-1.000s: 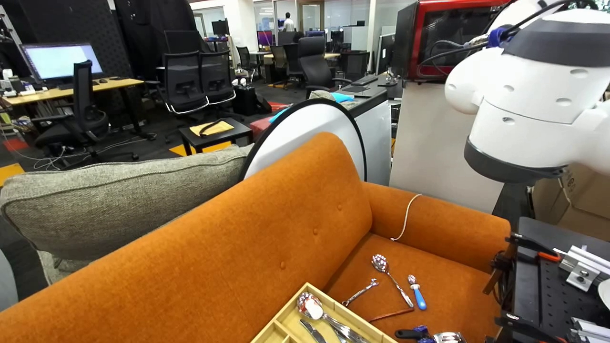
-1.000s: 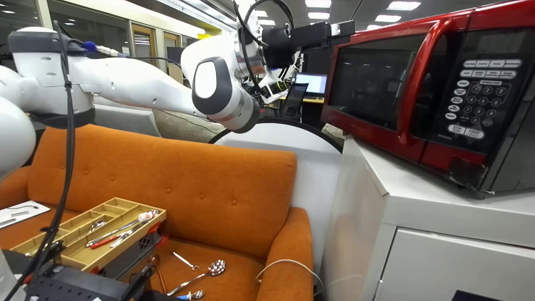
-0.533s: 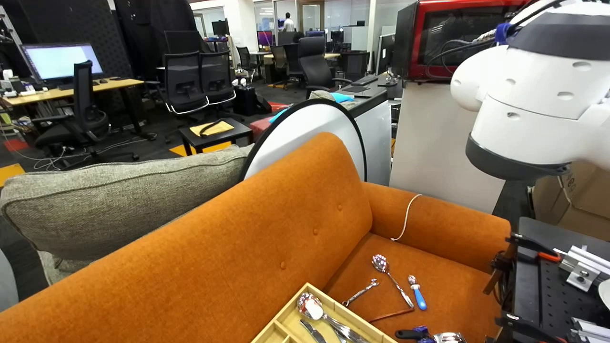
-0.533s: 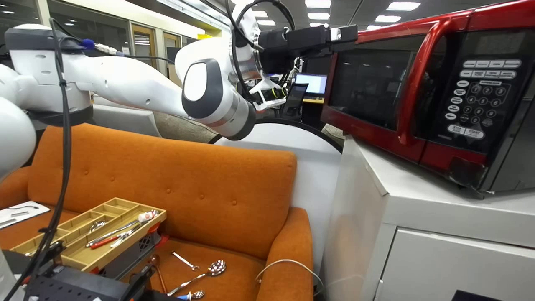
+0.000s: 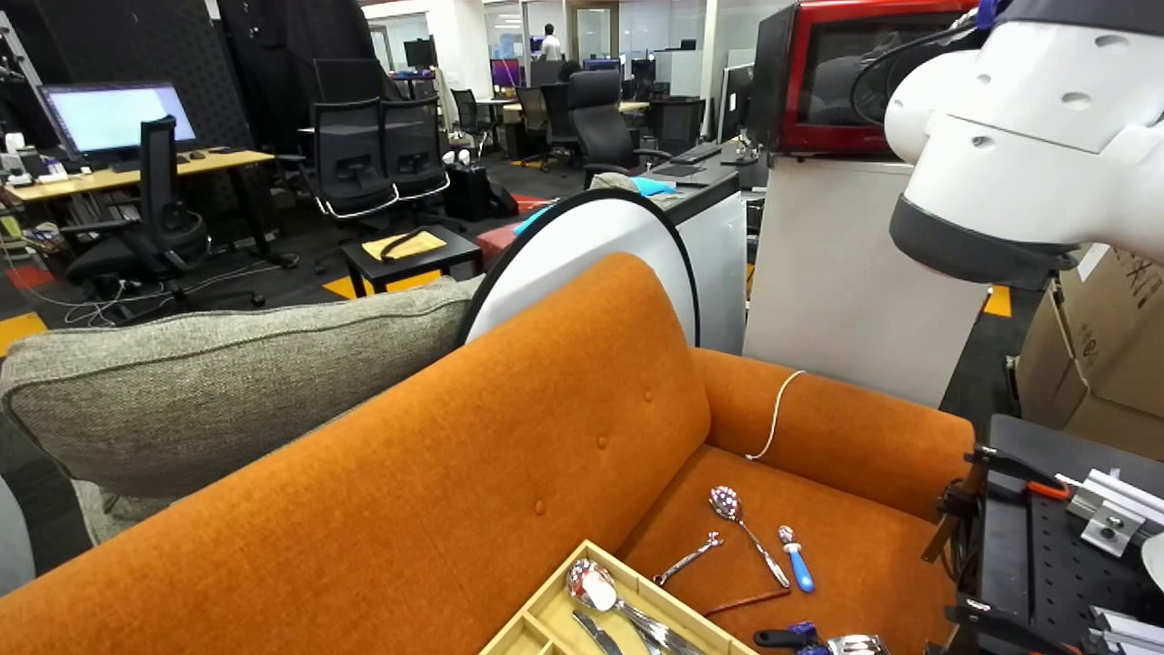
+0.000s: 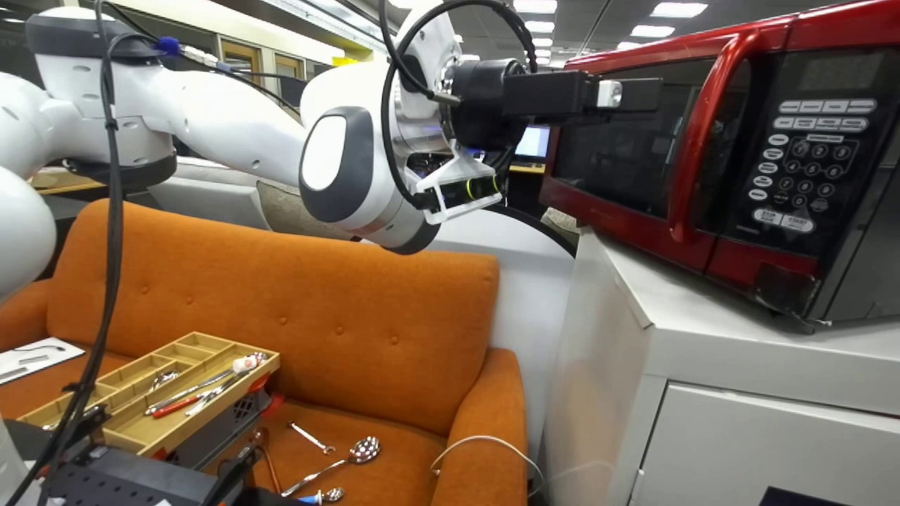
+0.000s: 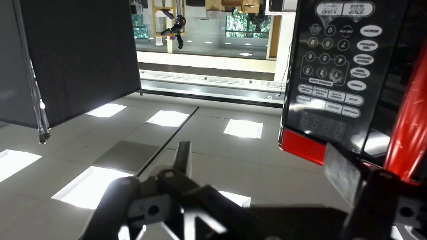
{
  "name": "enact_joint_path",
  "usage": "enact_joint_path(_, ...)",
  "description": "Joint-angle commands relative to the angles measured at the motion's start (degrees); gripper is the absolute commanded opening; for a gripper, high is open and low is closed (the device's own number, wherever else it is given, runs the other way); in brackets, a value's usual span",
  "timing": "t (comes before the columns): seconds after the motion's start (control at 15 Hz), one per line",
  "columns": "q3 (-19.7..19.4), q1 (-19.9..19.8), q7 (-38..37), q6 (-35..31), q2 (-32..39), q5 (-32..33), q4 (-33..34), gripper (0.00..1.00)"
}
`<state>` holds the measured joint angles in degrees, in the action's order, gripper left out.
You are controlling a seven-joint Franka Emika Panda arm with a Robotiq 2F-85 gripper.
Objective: Open the door of the red microwave
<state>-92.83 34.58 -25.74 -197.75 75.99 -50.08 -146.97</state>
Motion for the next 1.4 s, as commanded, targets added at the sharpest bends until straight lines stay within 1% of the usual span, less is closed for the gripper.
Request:
enact_joint_path(0.0, 0.02, -0.01, 0.14, 0.0, -0.27, 0.0, 0.1, 1.0)
enact_joint_path(0.4, 0.25, -0.31, 0.43, 0.0, -0.92, 0.43, 0.76, 1.0)
enact_joint_path(0.47, 0.93, -0.37, 3.45, -1.19, -4.35, 0.29, 1.8, 1.0)
enact_joint_path(0.53, 0.8, 0.35, 1.79, -1.16, -6.55, 4.31, 2.09, 1.0)
enact_joint_path(0.6, 1.06, 0.63, 1.76, -1.09, -8.52, 6.74, 3.25, 1.0)
enact_joint_path(0.73, 1.48, -0.12, 1.86, -1.18, -12.19, 11.4, 5.25, 1.0)
enact_joint_path(0.8, 2.04, -0.72, 4.57, -1.28, -14.1, 10.47, 6.43, 1.0)
enact_joint_path(0.87, 1.85, -1.13, 5.15, -1.41, -15.92, 11.79, 6.82, 1.0)
enact_joint_path(1.13, 1.12, -2.69, 8.76, -0.78, -20.51, 12.91, 7.09, 1.0)
enact_joint_path(1.33, 1.02, -2.62, 10.81, -0.78, -25.96, 15.37, 7.18, 1.0)
